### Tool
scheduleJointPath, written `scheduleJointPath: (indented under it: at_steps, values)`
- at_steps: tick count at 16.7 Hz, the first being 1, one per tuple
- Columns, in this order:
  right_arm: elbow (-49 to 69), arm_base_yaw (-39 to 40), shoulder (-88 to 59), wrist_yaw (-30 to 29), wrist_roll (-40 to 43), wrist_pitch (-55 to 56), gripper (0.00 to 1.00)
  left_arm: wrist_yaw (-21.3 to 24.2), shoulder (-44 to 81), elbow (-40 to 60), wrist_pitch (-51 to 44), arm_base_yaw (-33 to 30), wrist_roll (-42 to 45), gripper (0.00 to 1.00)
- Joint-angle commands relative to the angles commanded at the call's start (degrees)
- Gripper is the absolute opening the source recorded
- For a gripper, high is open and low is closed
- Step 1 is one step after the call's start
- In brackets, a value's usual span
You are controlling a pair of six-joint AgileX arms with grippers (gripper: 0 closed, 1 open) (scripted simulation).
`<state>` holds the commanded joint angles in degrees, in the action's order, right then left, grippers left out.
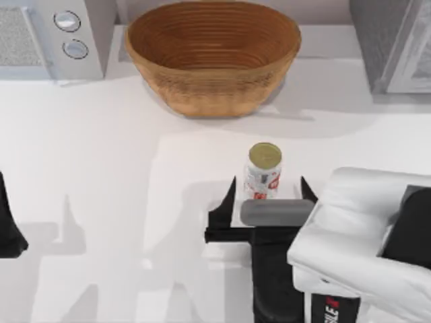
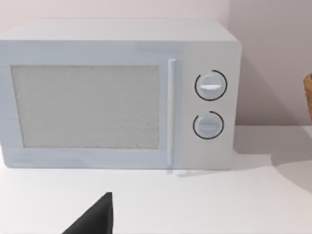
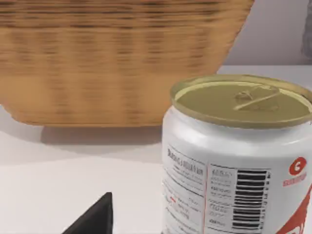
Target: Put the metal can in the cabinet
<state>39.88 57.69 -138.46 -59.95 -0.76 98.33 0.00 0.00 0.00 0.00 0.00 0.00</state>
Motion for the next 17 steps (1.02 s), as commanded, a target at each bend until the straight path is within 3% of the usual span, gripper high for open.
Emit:
scheduleJointPath:
  at_steps: [9, 17]
  values:
    - [0.9, 1.0, -3.1, -1.0, 0.1, 2.0, 1.0, 0.0, 0.0, 0.0, 0.0, 0.0, 0.0, 1.0]
    - [8.9, -7.2, -4.1, 7.3, 0.2, -4.7, 1.0, 0.0, 0.0, 0.0, 0.0, 0.0, 0.0, 1.0]
